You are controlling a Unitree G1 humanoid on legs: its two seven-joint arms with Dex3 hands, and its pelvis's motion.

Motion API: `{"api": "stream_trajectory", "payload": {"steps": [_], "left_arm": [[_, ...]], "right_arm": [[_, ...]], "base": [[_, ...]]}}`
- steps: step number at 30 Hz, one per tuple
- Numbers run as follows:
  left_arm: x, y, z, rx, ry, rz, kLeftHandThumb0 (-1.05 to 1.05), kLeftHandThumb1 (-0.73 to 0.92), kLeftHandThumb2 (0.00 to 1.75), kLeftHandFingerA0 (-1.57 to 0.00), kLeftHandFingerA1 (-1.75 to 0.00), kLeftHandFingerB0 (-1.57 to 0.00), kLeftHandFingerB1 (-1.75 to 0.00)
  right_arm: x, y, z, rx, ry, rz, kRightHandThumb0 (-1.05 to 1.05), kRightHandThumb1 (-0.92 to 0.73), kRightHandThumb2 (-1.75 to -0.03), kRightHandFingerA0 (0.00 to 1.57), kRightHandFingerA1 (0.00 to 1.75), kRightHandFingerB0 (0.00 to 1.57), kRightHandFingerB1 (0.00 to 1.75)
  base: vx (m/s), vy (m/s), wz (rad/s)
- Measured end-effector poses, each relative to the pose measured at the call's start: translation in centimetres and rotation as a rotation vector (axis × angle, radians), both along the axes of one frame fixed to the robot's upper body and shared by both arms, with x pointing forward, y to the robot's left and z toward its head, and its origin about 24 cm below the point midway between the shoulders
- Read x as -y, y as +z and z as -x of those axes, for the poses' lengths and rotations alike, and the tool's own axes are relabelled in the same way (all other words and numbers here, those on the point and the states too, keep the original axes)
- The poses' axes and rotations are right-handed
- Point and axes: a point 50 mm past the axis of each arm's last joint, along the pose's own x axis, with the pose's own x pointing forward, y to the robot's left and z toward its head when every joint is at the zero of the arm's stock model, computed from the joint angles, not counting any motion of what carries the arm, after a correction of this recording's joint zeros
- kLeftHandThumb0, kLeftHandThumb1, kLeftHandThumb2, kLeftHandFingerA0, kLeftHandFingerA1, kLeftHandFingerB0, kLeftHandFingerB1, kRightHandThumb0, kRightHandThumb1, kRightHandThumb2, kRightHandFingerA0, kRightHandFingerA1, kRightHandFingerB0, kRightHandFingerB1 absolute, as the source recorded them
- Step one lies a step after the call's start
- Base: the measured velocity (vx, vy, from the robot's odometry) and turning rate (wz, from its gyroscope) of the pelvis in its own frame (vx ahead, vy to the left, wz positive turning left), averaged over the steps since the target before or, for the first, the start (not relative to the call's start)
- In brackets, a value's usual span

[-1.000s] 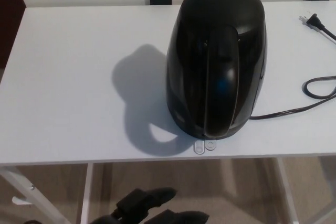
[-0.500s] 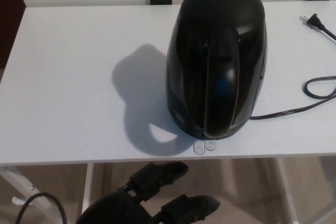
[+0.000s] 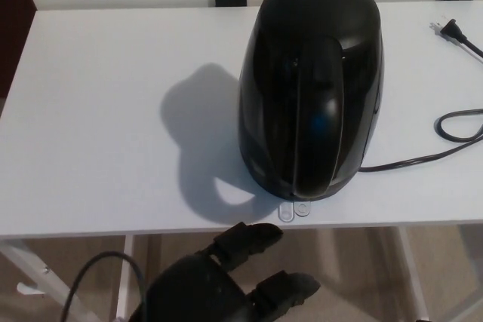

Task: The robot walk towards a table in front and click the button on the base of the boilling pot using its left middle finger

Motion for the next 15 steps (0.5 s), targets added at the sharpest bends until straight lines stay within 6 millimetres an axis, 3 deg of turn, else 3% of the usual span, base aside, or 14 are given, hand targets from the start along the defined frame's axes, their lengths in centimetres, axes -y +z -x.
{"api": "stream_trajectory", "payload": {"steps": [6,7,8,9,10,15], "left_arm": [[0.34,-0.40,-0.62,0.025,0.014,-0.047,-0.86,0.63,0.97,-0.37,-0.50,-0.08,-0.35],[0.36,-0.47,-0.67,0.030,0.017,-0.054,-0.86,0.62,0.96,-0.37,-0.50,-0.08,-0.35],[0.37,-0.51,-0.70,0.033,0.019,-0.059,-0.86,0.62,0.96,-0.37,-0.50,-0.08,-0.35],[0.37,-0.56,-0.74,0.038,0.021,-0.063,-0.82,0.75,0.64,-0.45,-0.38,-0.13,-0.24],[0.37,-0.57,-0.77,0.040,0.023,-0.064,-0.83,0.61,0.96,-0.37,-0.51,-0.07,-0.32],[0.39,-0.40,-1.10,0.064,0.028,-0.073,-0.83,0.61,0.97,-0.35,-0.50,-0.07,-0.32]], "right_arm": [[-0.03,0.13,-0.35,0.002,0.016,0.010,-0.12,-0.40,-0.85,0.49,0.64,0.20,0.51],[0.00,0.14,-0.35,0.001,0.018,0.011,-0.13,-0.58,-0.56,0.57,0.49,0.30,0.38],[0.01,0.14,-0.35,0.001,0.019,0.012,-0.13,-0.58,-0.56,0.57,0.49,0.30,0.38],[0.01,0.14,-0.35,0.000,0.020,0.013,-0.12,-0.58,-0.56,0.56,0.49,0.30,0.38],[0.00,0.14,-0.36,0.000,0.021,0.013,-0.11,-0.40,-0.86,0.48,0.63,0.19,0.51],[-0.06,0.11,-0.36,-0.005,0.029,0.020,-0.13,-0.40,-0.86,0.48,0.64,0.19,0.51]], "base": [[0.00,0.000,0.00],[0.00,0.000,0.00],[0.00,0.000,0.00],[0.00,0.000,0.00],[0.00,0.000,0.00],[0.00,0.000,0.00]]}}
